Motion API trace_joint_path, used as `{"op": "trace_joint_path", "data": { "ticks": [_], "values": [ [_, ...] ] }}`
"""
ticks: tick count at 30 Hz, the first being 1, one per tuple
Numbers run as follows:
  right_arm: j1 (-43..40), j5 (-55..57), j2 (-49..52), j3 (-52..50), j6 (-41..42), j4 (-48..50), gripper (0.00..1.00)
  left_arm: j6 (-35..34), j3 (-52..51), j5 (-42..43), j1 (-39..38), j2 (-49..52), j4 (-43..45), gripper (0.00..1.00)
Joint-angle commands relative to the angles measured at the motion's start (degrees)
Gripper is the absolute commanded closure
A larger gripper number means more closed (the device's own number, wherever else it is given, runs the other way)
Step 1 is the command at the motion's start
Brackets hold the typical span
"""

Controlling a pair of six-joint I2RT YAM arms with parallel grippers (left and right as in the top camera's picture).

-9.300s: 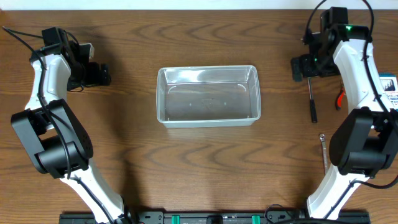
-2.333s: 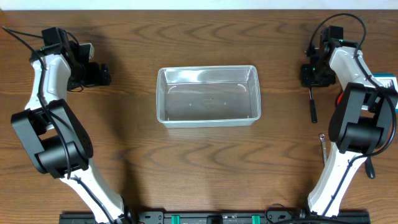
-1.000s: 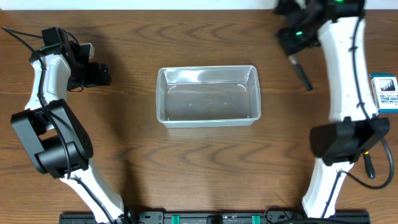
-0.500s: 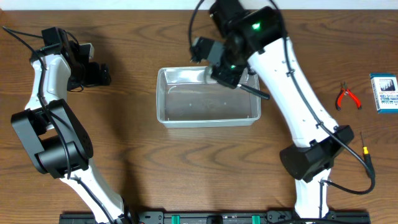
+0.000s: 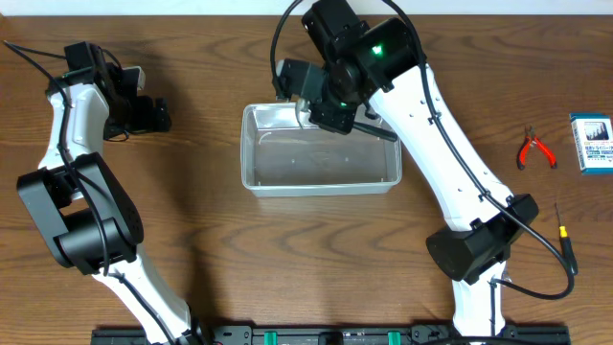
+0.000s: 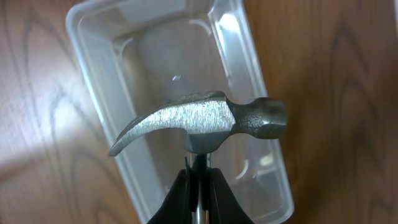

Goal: Pack container
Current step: 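Lift the hammer and carry it left over the clear container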

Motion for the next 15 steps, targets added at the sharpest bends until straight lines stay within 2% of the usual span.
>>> {"op": "trace_joint_path", "data": {
  "ticks": [1,15],
  "values": [
    [0.55,-0.90,0.17,-0.22,-1.09,0.94,0.99,0.33,-0.24,-0.52,-0.02,0.26,0.04,0.02],
    [0.55,-0.90,7.85,-0.22,-6.27,6.36,0.97,0.33,-0.24,-0.50,-0.02,0.26,0.04,0.02]
  ]
}}
